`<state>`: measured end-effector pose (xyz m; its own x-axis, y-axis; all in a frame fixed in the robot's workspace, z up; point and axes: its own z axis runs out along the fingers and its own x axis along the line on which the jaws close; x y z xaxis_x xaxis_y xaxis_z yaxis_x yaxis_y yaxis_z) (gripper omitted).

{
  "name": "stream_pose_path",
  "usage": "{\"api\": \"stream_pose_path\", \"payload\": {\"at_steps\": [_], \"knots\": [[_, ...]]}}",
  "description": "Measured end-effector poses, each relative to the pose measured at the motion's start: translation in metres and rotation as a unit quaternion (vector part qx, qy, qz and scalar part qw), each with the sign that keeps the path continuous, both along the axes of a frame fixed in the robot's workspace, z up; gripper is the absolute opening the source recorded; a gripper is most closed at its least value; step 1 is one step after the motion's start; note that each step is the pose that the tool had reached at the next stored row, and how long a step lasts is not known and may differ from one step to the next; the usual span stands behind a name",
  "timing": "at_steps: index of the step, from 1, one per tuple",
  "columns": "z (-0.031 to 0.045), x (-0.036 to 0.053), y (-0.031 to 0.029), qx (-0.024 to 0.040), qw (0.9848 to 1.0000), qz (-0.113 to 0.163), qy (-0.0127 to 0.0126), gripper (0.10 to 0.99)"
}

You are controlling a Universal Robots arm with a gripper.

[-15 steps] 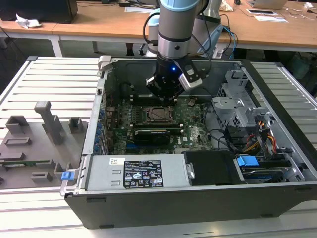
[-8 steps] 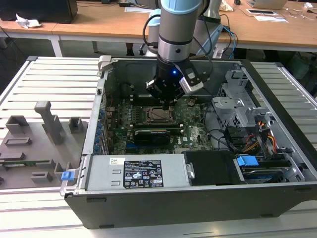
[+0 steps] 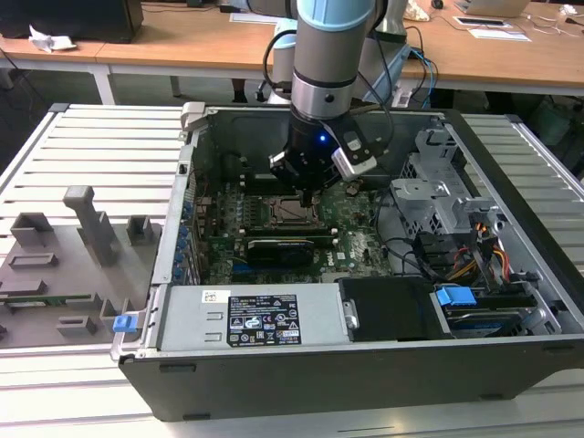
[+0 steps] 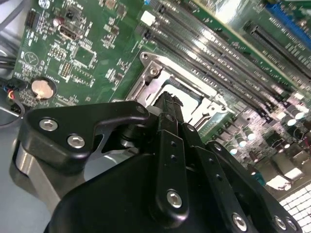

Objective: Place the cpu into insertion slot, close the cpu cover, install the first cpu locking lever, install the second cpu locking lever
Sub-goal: 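Install the second cpu locking lever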

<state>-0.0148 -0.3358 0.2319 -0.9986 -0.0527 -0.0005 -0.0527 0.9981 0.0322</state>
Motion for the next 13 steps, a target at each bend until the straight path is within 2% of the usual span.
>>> {"api": "stream_pose_path", "payload": {"at_steps": [6,10,13], "knots": [[-0.0002,0.0000,-0.0072,0.0000,1.0000,0.000,0.0000,0.106],[0.0001,-0.0001,-0.0085,-0.0001,1.0000,0.000,0.0001,0.106],[0.0057,0.0000,-0.0086,-0.0001,1.0000,0.000,0.0000,0.106]]}}
